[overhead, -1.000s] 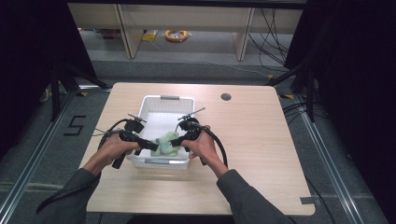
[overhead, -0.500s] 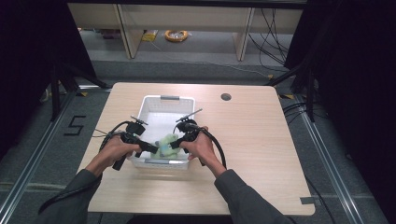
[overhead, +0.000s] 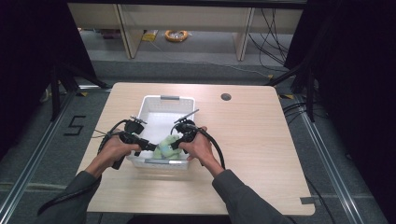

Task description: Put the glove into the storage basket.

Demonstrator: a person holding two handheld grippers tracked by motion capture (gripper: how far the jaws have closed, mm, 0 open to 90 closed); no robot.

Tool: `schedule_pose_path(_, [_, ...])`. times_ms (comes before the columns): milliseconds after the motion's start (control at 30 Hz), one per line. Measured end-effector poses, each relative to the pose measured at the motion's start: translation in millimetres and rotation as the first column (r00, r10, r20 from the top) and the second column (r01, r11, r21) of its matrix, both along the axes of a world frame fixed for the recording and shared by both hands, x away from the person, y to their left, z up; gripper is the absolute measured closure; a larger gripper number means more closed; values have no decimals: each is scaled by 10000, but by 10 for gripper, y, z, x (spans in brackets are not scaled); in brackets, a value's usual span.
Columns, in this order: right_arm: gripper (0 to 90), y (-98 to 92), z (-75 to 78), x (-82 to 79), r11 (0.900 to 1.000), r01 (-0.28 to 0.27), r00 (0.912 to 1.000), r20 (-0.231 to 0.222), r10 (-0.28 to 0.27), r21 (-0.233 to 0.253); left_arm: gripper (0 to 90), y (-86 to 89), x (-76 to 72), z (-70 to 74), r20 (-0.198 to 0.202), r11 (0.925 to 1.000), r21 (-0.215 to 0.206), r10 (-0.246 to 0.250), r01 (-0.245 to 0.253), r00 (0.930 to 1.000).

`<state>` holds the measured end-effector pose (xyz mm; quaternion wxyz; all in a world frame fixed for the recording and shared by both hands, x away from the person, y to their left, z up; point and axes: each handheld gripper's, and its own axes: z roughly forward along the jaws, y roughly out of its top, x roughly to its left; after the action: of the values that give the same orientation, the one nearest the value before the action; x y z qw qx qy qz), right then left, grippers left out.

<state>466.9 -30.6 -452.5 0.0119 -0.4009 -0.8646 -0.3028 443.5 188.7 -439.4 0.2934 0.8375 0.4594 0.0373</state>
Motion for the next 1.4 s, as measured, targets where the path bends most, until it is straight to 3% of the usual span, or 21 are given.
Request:
schedule_pose_path(300, [632, -1, 10, -5, 9996, 177, 9998, -30, -178, -225, 458, -16, -131, 156, 315, 9990, -444, -2, 16, 9995])
schedule_pose_path(533, [567, -1, 86, -6, 9986, 63, 9991, 432, -41, -523, 452, -7, -169, 191, 411, 9989, -454, 95, -76, 9991])
schedule_pose_path(800, [517, -73, 268, -34, 9993, 260, 9977, 629, -242, -281, 446, 32, -172, 222, 525, 9986, -517, 176, -148, 9985])
schedule_pose_path(833, [511, -89, 306, -54, 9987, 416, 9980, 495, -401, -307, 442, 32, -175, 227, 533, 9984, -528, 206, -178, 9984])
schedule_pose_path(867, [503, -108, 315, -49, 9993, 286, 9970, 724, -269, -232, 436, 30, -183, 235, 542, 9979, -595, 305, -273, 9981])
schedule_pose_path(967, [492, -181, 395, -92, 9995, 320, 9972, 676, -316, -45, 430, 28, -211, 256, 720, 9959, -858, 341, -279, 9968])
schedule_pose_path(1000, [486, -206, 412, -105, 9996, 298, 9970, 716, -297, 3, 429, 25, -230, 277, 773, 9969, -734, 328, -271, 9965])
schedule_pose_path(1100, [472, -305, 466, -149, 9996, 160, 9965, 820, -180, 248, 398, -7, -282, 286, 851, 9943, -1039, 334, -245, 9958])
schedule_pose_path(1133, [466, -331, 483, -174, 9992, 398, 9959, 805, -405, 105, 386, -20, -306, 291, 922, 9938, -1081, 364, -264, 9951])
schedule_pose_path(1167, [460, -368, 498, -187, 9991, 89, 9957, 919, -126, 403, 374, -35, -330, 300, 923, 9932, -1133, 374, -268, 9950])
schedule_pose_path(1200, [452, -406, 510, -193, 9992, -172, 9912, 1317, 125, 350, 366, -56, -357, 301, 990, 9919, -1235, 425, -301, 9942])
schedule_pose_path(1233, [444, -429, 521, -227, 9986, -59, 9931, 1169, -4, 532, 359, -64, -384, 309, 1035, 9928, -1187, 284, -160, 9942])
schedule_pose_path(1333, [419, -511, 533, -294, 9974, -35, 9918, 1275, -58, 725, 347, -116, -481, 323, 1192, 9901, -1404, 158, 11, 9927])
schedule_pose_path(1367, [411, -540, 549, -320, 9986, 117, 9946, 1024, -171, 522, 342, -134, -518, 335, 1239, 9903, -1387, 93, 80, 9923])
schedule_pose_path(1400, [409, -569, 545, -340, 9974, -28, 9941, 1086, -50, 719, 340, -156, -554, 337, 1280, 9883, -1515, 48, 148, 9918])
